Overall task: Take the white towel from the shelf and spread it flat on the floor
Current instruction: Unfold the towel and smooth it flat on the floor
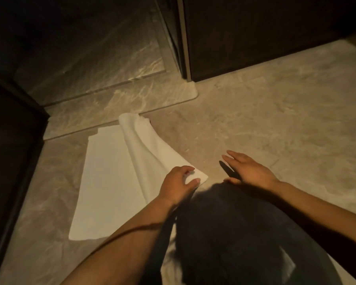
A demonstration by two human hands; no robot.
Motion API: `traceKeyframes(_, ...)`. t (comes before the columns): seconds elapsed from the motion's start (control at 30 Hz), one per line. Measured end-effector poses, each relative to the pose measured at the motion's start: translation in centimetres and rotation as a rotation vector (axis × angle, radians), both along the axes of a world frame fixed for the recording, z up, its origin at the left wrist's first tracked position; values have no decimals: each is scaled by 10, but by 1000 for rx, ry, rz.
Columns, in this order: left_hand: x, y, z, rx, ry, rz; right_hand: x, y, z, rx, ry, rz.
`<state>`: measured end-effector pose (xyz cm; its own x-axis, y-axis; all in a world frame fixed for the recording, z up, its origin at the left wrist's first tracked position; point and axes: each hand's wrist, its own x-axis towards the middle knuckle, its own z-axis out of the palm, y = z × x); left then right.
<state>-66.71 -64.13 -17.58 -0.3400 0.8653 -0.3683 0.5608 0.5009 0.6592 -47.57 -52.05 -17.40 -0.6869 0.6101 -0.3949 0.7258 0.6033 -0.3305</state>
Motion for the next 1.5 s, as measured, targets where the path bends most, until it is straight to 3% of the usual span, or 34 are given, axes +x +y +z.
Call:
traceKeyframes(0.13, -29, -13, -4, 166, 170, 98, -15, -2, -6, -16, 19, -23)
traceKeyframes(0.33, -80, -61, -15, 90, 399, 264, -79, -19, -24, -54, 144, -18)
traceKeyframes(0.5, -98, -99, -44, -92, 316, 345, -126, -38, -38, -21, 242, -28)
traceKeyframes(0.63, -101, -116, -68, -281, 416, 191, -142, -45, -49, 7, 223, -89)
traceKeyframes(0.93, -102, -120, -69, -279, 410, 116, -140, -35, -55, -112, 324, -154)
traceKeyframes(1.07, -104, -118, -60, -273, 419, 95, -136, -25, -51, -152, 258, -297)
traceKeyframes(1.2, -101, -115, -48, -325, 395, 84, -106, -13, -42, -51, 280, -344)
traceKeyframes(1.37, -93, -108, -45, -333, 422, 81, -41, -17, -51, -149, 129, -386)
traceKeyframes(1.43, -92, -106, -44, -344, 420, 88, -24, -20, -54, -112, 20, -343)
traceKeyframes(1.5, -92, -103, -43, -358, 413, 82, -16, -21, -50, -50, 28, -306)
